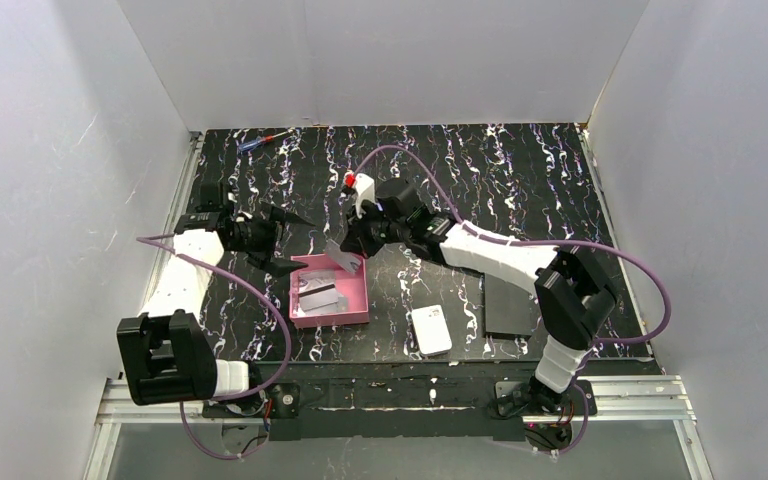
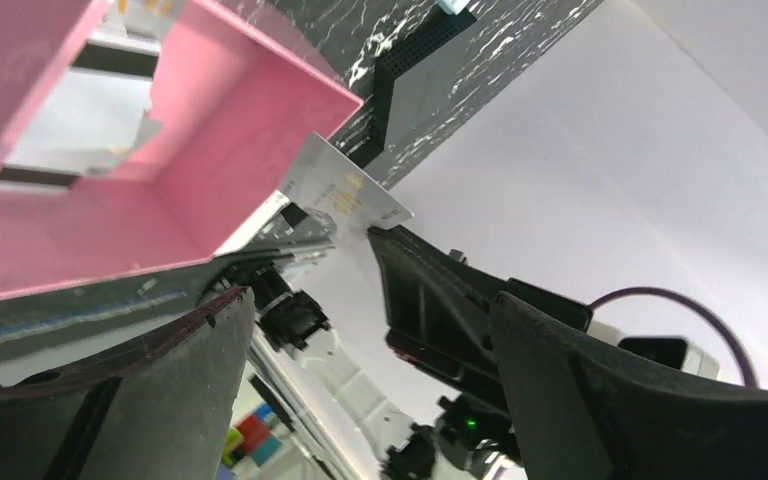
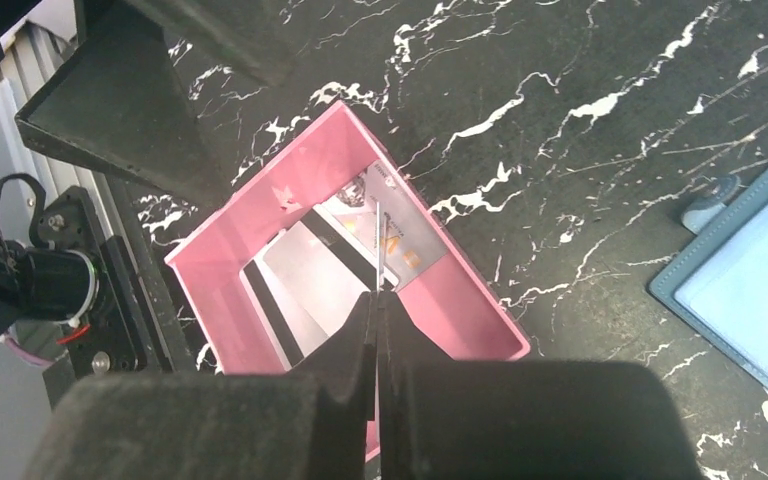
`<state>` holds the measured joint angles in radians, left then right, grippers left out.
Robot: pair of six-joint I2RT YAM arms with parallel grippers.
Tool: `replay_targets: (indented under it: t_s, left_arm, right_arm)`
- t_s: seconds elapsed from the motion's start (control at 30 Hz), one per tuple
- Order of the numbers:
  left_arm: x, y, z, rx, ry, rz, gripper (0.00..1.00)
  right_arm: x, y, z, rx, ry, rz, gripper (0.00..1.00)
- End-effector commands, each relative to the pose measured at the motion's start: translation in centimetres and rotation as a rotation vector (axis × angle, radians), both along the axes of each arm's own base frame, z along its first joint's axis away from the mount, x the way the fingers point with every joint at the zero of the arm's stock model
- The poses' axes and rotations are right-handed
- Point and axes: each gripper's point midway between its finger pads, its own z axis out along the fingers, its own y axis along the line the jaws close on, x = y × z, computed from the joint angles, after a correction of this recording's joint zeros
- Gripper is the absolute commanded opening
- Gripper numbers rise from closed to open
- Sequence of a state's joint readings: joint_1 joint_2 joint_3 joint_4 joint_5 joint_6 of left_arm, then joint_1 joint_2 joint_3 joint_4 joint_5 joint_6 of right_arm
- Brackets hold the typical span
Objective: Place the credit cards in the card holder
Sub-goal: Pick up the credit card from the storage box.
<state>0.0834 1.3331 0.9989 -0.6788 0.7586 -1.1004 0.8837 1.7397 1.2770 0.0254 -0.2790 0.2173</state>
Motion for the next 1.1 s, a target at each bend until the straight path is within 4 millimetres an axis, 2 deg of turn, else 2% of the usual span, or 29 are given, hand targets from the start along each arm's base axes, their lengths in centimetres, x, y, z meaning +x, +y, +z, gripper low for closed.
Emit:
replay_targets:
  t_s: [0.0, 0.1, 0.27, 0.33, 0.5, 0.6, 0.63, 0.8, 0.9, 1.0, 1.07]
  left_arm:
    - [-1.4, -1.4, 1.3, -0.084, 0.215, 0.086, 0.84]
    - [-2.8, -2.0, 0.8, -0.097, 0.350, 0.102, 0.80]
    - [-2.1, -2.3, 0.6, -0.093, 0.396, 0.110, 0.75]
    - [-2.5, -3.3, 0.4, -0.078, 0.414, 0.072, 0.74]
    - [-3.1, -3.6, -0.7, -0.048, 0.473, 0.069, 0.67]
    - [-3.7, -3.2, -1.8, 0.019, 0.512, 0.066, 0.57]
    - [-3.6, -2.8, -2.3, 0.058, 0.507, 0.076, 0.50]
    - [-2.8, -2.6, -3.0, 0.127, 0.487, 0.061, 0.49]
    - [-2.6, -3.8, -3.6, 0.109, 0.499, 0.023, 0.46]
    - [-2.3, -3.9, -3.5, 0.106, 0.479, 0.023, 0.18]
    - [-2.0, -4.1, -3.2, 0.090, 0.467, 0.016, 0.05]
  right_arm:
    - [-1.3, 1.3, 4.4, 0.042, -0.179, 0.084, 0.01]
    - [-1.9, 1.6, 4.2, 0.000, -0.238, 0.105, 0.01]
    - [-2.7, 2.3, 4.7, -0.025, -0.324, 0.123, 0.01]
    - [-2.9, 2.5, 4.9, -0.031, -0.349, 0.126, 0.01]
    - [-3.6, 2.4, 4.7, -0.085, -0.391, 0.135, 0.01]
    - [-3.9, 2.4, 4.7, -0.113, -0.428, 0.132, 0.01]
    - [-4.0, 2.4, 4.7, -0.124, -0.439, 0.133, 0.01]
    - [-4.7, 2.7, 5.5, -0.112, -0.463, 0.145, 0.01]
    - [-4.7, 3.0, 5.8, -0.107, -0.473, 0.138, 0.01]
    - [-4.6, 2.8, 5.8, -0.119, -0.481, 0.128, 0.01]
    - [-4.5, 2.7, 5.5, -0.138, -0.475, 0.116, 0.01]
